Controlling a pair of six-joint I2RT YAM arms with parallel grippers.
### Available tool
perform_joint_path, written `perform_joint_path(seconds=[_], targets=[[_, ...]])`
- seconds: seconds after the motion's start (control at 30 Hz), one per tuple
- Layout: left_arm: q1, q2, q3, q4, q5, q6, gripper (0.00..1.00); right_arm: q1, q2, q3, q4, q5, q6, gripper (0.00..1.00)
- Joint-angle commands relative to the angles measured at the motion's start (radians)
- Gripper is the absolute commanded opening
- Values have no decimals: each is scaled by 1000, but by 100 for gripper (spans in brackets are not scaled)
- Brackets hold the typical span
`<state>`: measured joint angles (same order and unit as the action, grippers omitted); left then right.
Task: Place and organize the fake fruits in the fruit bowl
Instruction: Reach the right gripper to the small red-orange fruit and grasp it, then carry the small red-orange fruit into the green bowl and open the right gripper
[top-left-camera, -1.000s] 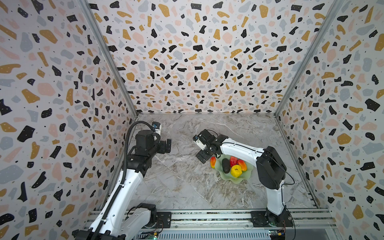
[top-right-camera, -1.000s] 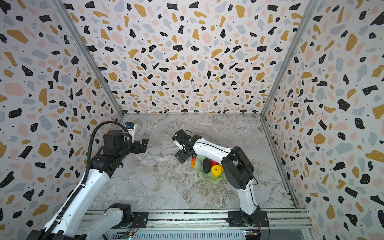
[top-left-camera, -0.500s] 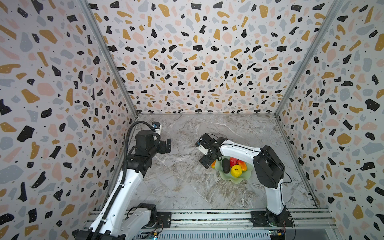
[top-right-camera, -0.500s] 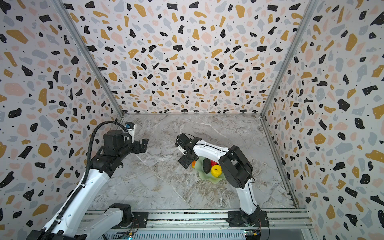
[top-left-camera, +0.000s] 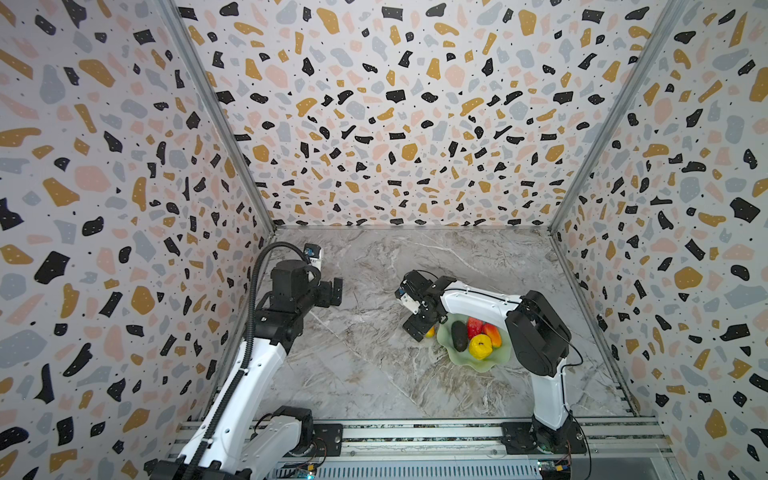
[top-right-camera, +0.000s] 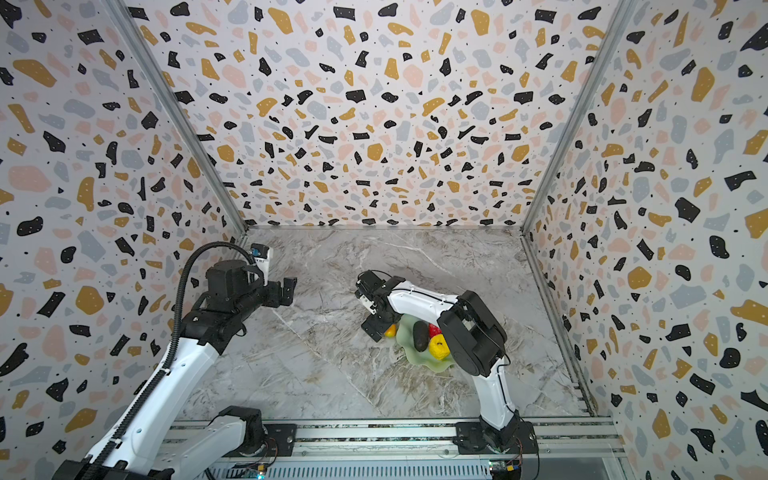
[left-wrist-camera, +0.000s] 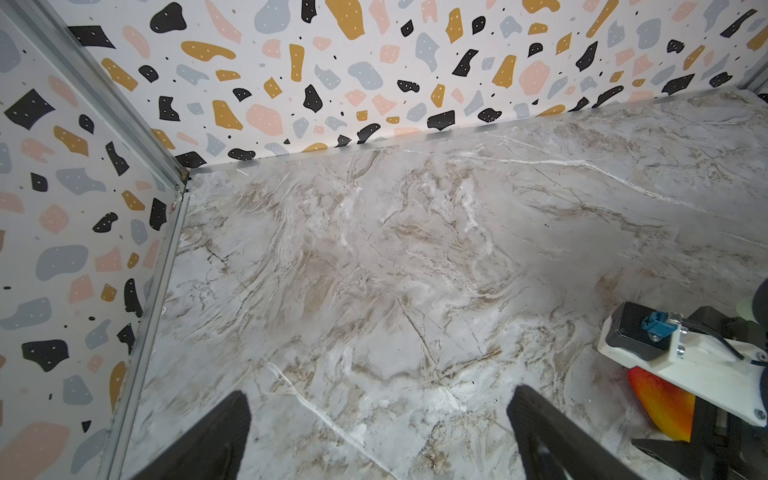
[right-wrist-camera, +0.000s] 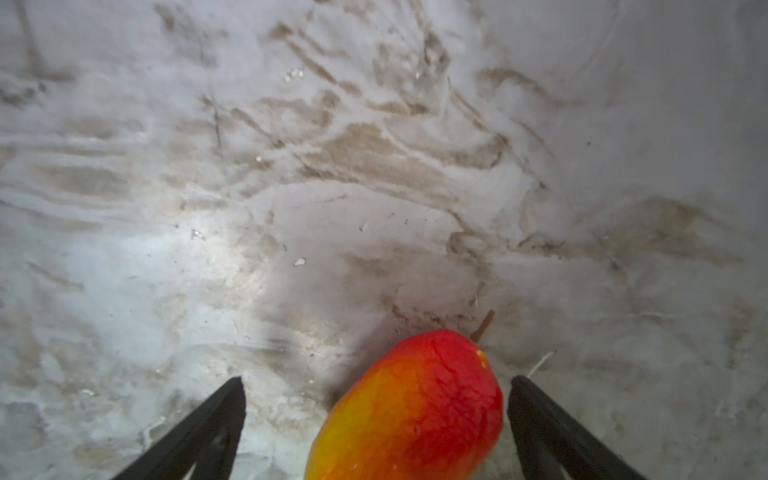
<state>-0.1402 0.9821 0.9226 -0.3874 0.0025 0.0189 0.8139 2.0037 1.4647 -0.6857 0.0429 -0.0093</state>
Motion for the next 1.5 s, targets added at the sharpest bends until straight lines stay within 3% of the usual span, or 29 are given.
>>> perform_joint_path(seconds=[0.0, 0.1, 0.23, 0.53, 0.67, 0.93, 1.2, 1.47], targets=[[5, -8, -5, 24, -4, 7, 100, -5, -57, -6, -53, 0, 3, 100], [5, -8, -5, 24, -3, 6, 100, -5, -54, -3, -51, -7, 6, 97], [5, -8, -5, 23, -3, 6, 100, -5, -49, 4, -43, -26, 6, 84], [5, -8, -5, 23, -3, 6, 100, -4, -52, 12, -37, -44, 6, 34], [5, -8, -5, 24, -4, 6, 100, -4, -70, 24, -30, -72, -7, 18], [5, -6, -5, 25, -4, 7, 100, -64, -318, -28, 45, -131, -9, 13], [5, -3, -5, 25, 2, 5, 100, -197, -539, -228, 55, 2, 79, 13], [5, -5, -4, 26, 16, 4, 100, -283, -635, -447, 192, -9, 139, 14]])
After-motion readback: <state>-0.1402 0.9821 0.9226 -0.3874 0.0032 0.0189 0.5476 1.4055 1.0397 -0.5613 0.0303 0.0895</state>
